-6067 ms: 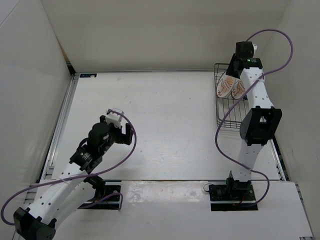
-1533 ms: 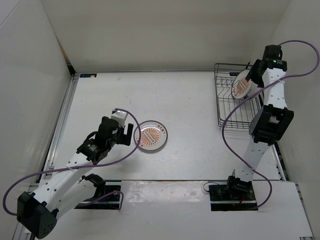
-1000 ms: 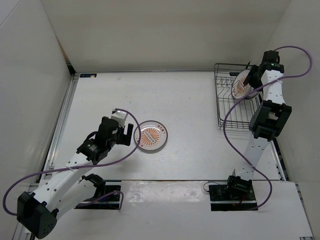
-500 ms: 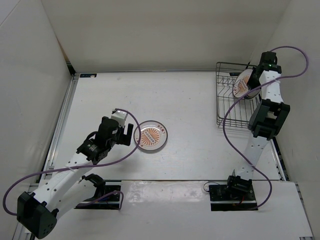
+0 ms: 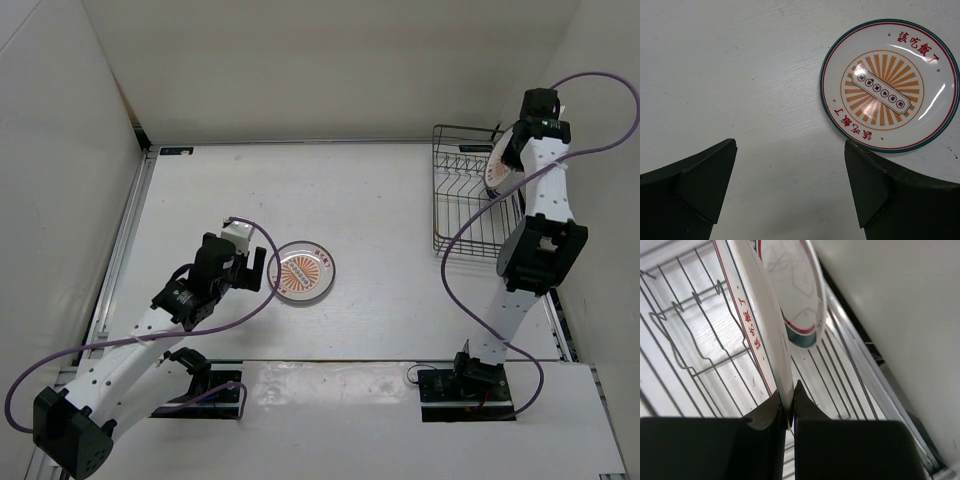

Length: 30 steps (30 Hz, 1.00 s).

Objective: Unload the plates from the dish rack

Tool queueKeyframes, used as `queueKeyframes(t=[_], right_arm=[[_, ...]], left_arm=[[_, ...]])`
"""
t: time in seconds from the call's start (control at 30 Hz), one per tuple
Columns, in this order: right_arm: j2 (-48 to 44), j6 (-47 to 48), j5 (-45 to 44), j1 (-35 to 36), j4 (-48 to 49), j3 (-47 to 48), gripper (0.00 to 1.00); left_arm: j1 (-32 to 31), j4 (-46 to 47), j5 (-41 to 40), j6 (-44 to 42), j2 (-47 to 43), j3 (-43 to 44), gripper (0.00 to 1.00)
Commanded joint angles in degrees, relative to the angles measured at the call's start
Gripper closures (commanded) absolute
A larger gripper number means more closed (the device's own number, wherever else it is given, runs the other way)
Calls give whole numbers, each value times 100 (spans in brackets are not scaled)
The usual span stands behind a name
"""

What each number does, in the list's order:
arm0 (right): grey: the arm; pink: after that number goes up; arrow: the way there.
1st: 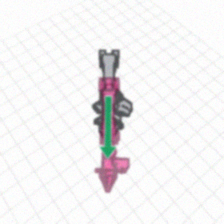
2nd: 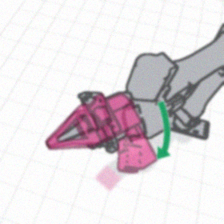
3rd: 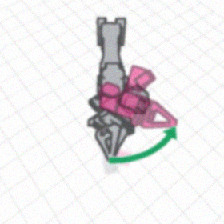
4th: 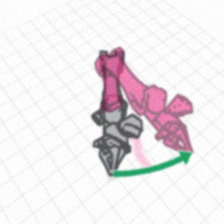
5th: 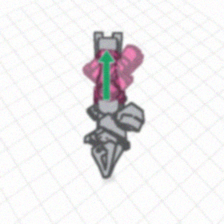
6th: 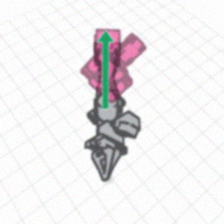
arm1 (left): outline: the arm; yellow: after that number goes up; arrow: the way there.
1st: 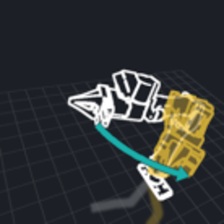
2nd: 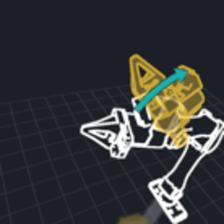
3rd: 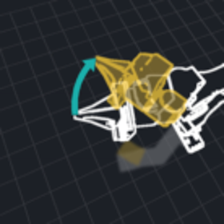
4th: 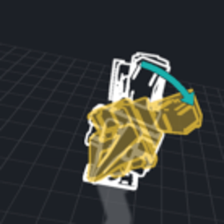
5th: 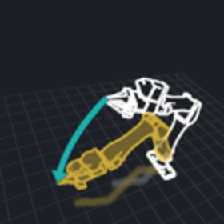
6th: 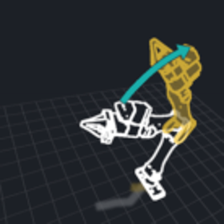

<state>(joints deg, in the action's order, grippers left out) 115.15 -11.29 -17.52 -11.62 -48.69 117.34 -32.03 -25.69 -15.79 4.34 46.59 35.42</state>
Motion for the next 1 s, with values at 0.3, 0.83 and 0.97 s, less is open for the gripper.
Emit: queueKeyframes(t=[0.3,0.83,0.97], right_arm=[[-4549,-2158,1143,1574,2466,-4875,100],[-6514,-2588,3000,3043,2601,-9077,100],[-6479,-2773,2912,3016,2733,-9536,100]], left_arm=[[-22,12,67,50,-132,176,0],[-5,-112,32,137,87,308,0],[-14,-138,15,129,149,308,0]])
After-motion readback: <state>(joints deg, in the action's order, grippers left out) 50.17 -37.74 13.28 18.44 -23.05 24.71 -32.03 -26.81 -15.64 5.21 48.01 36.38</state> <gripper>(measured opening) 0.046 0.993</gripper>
